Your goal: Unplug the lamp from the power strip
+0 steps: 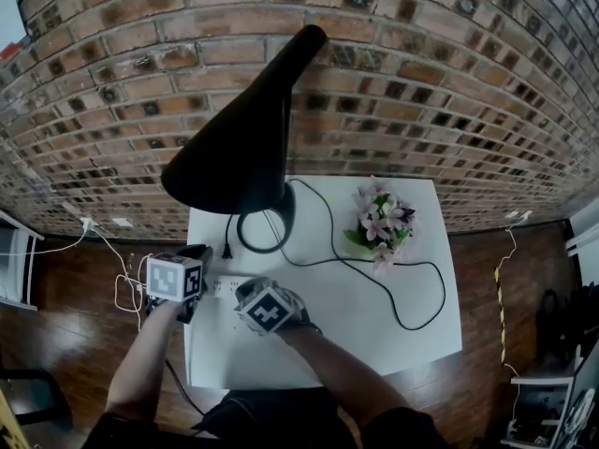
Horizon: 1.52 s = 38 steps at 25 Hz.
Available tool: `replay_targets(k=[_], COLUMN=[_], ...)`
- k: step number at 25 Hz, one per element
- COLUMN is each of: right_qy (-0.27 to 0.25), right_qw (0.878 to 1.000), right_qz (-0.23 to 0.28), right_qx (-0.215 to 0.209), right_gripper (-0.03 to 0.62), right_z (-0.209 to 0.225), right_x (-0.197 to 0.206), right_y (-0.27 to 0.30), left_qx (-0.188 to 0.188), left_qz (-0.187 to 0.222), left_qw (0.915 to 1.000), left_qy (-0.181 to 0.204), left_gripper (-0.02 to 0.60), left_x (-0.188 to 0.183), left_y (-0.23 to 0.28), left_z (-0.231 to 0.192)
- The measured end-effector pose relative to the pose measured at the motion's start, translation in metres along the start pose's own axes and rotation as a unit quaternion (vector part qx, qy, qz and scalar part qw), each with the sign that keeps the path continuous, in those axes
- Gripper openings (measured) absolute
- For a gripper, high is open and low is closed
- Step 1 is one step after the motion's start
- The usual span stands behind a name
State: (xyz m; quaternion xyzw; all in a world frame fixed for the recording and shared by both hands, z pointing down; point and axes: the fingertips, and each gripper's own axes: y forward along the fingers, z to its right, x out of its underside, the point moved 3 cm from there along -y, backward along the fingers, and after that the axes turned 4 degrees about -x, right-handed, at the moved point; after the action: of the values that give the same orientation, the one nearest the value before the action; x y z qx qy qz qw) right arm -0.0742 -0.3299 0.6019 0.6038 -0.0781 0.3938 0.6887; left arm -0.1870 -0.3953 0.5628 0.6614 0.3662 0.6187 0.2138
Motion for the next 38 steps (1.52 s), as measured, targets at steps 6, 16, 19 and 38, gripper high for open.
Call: replay_targets(k=[6, 16, 19, 38], right_qy=[0.001, 0.009, 0.013, -0.031], right_qw=[1.000, 0.999, 0.999, 0.977], right_qz=[-0.005, -0.025, -0.033, 0.209], right_qx=[0.013, 0.033, 0.036, -0.007], right_gripper=[-0.002, 0.000, -0.002, -0.003], right_z=[0.000, 0.000, -0.001, -0.080], right_x=[-0.001, 0.004, 0.005, -0.116], right_y=[0.001, 0.002, 0.004, -0.054], left_qx=[-0.008, -0.029, -0.032, -0.004], left_qz=[0.022, 0.057, 0.074, 0.200], left_qw=[0.9997, 0.9979, 0.9967, 0.9794], left_qy=[0.002, -0.008, -0.009, -0.031], left_gripper=[-0.006, -0.006, -0.006, -0.008], left_x=[-0.004, -0.006, -0.007, -0.010], left_y=[-0.020, -0.064, -0.080, -0.207], left_z=[-0.008, -0.028, -0.031, -0.037])
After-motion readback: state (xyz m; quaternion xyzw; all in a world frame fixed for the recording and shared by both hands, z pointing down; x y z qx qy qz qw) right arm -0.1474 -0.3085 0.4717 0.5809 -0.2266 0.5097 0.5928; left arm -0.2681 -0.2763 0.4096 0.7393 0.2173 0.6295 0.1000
